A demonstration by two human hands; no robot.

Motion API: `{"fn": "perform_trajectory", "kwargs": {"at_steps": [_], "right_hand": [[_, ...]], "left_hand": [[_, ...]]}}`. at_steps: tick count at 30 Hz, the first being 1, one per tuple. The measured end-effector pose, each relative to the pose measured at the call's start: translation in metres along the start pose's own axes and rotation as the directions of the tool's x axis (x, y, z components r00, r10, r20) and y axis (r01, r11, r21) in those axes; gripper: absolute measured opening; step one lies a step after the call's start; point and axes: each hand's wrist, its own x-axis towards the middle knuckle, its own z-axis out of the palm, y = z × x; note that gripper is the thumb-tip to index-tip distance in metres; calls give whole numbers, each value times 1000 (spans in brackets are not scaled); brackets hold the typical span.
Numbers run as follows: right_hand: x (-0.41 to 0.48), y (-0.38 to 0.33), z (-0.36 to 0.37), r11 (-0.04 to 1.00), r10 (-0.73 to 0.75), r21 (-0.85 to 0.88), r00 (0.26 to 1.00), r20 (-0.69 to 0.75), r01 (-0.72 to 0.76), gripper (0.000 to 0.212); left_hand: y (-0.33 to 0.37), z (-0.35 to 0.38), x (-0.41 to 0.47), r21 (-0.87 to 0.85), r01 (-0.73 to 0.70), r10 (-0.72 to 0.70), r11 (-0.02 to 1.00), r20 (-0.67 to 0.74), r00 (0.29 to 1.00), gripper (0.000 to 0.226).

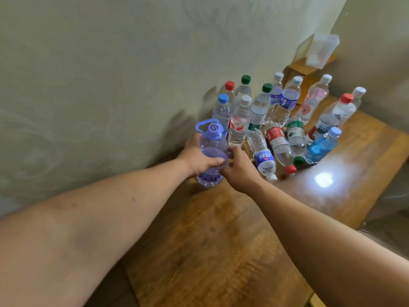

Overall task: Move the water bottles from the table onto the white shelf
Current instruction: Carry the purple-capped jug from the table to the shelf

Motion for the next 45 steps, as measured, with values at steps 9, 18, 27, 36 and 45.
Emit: {"fn": "perform_trajectory", "kwargs": {"at_steps": [9,18,27,36,45], "right_hand": [[-118,-56,42,995,-98,-6,994,55,99,98],[-238,-223,153,919,-383,117,923,37,377,101],[-264,-430,294,739,-672,213,723,160,639,81],[-163,-532,402,795,-606,163,774,181,584,94],[-73,-513,472,805,-553,273,833,22,527,70]], "left_hand": [[-39,-61,-134,-293,-60,72,954,29,997,77],[-79,-248,-306,-268,-220,206,938,-79,975,80],[-147,-453,-436,-142,-333,211,932,-535,818,94],[-231,-545,-362,-239,-214,13,947,-639,769,108],[-294,-559,-252,-283,-225,-29,932,-678,735,82]]}}
